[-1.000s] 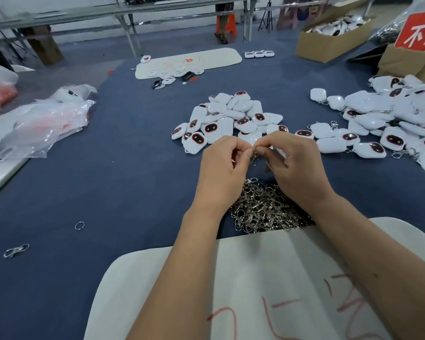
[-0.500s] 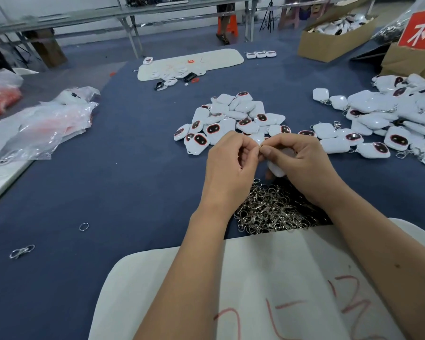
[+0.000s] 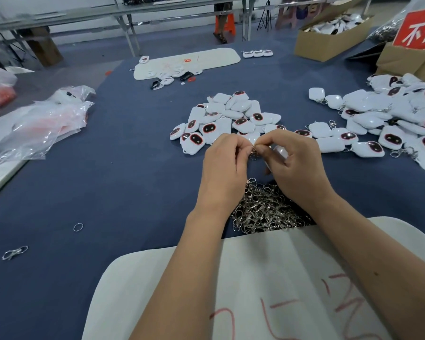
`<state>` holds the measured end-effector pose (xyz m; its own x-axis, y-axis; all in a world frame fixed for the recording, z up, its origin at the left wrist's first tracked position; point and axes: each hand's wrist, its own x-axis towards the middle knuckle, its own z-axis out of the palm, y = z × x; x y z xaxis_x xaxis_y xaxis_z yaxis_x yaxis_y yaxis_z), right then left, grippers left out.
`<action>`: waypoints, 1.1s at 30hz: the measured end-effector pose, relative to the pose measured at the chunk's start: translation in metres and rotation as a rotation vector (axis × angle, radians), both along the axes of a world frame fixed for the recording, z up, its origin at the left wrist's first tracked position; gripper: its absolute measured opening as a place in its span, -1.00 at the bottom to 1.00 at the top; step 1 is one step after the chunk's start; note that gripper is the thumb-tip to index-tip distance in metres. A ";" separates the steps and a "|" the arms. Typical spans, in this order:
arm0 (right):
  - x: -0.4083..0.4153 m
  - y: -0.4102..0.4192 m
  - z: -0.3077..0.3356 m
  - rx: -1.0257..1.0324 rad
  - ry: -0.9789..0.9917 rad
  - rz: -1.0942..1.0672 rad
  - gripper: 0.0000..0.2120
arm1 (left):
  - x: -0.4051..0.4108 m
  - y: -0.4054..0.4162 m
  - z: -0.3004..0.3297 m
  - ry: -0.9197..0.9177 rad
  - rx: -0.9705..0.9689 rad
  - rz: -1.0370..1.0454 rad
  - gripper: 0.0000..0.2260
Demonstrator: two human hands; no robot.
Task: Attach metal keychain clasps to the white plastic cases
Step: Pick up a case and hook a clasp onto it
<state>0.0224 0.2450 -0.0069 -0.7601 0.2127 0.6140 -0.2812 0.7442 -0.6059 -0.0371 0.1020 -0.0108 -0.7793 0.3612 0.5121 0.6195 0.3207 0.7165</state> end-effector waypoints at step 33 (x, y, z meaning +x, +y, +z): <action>-0.002 -0.002 -0.002 -0.203 0.022 0.046 -0.88 | 0.001 0.002 0.002 -0.173 0.221 -0.103 -0.91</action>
